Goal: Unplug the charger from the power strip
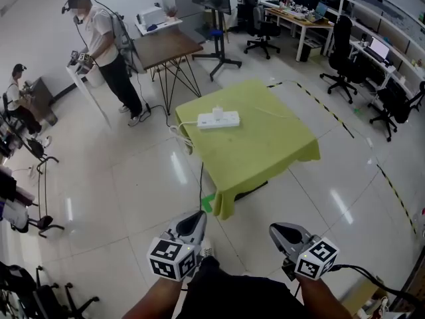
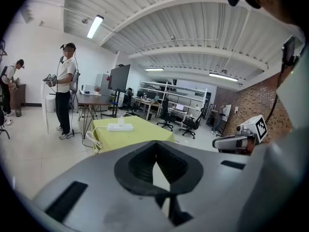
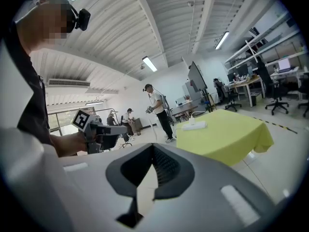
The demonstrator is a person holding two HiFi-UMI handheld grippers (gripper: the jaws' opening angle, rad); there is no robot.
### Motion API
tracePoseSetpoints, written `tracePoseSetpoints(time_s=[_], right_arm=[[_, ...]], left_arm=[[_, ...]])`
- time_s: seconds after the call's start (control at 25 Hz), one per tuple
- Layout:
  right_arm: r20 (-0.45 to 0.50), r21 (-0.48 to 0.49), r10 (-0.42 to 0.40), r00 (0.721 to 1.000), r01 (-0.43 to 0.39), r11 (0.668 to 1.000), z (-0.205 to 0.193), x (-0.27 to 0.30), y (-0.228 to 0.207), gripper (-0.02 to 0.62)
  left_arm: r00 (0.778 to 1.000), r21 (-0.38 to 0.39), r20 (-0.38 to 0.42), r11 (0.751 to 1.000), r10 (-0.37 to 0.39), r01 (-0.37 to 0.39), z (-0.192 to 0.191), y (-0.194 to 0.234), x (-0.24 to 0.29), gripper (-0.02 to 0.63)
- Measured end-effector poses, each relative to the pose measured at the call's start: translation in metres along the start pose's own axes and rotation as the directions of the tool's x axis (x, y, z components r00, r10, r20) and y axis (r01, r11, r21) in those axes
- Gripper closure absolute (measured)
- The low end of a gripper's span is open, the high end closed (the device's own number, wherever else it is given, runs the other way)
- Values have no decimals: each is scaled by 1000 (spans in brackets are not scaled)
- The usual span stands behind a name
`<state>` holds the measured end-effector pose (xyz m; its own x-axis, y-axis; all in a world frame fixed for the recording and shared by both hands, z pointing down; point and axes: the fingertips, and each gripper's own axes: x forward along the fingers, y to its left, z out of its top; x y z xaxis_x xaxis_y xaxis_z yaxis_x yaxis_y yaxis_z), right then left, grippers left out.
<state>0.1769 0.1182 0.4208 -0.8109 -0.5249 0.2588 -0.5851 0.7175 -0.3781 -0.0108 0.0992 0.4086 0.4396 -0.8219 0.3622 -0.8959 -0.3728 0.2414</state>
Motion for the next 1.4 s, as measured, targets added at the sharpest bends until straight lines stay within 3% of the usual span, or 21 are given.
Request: tracePoseSetpoints(time_s=[0.24,0.52,0.76,1.04,1.16,1.4], right_arm=[[-17,-25,-22,1000,22,999,21,53,-14,592],[-1,-64,-68,998,68,996,55,134,-33,592],[18,-70,-97,995,98,993,81,188,-46,592],[-37,-95,-83,996,80,992,88,246,-90,589],[-73,-121,-74,995,65,990,90,275,-127,583],[-188,-170,-55,981,22,985,91,353,-216,535]], left_arm=[[1000,4,24,1000,7,-7,32,57,23,600],[998,19,14,998,-54,54,56,125,53,600],[999,19,5,999,-43,43,70,188,68,600],[998,-13,-20,998,-66,66,68,206,105,600],[999,-22,-29,999,-40,39,66,214,118,600],[994,-67,-31,992,102,-104,73,245,132,600]])
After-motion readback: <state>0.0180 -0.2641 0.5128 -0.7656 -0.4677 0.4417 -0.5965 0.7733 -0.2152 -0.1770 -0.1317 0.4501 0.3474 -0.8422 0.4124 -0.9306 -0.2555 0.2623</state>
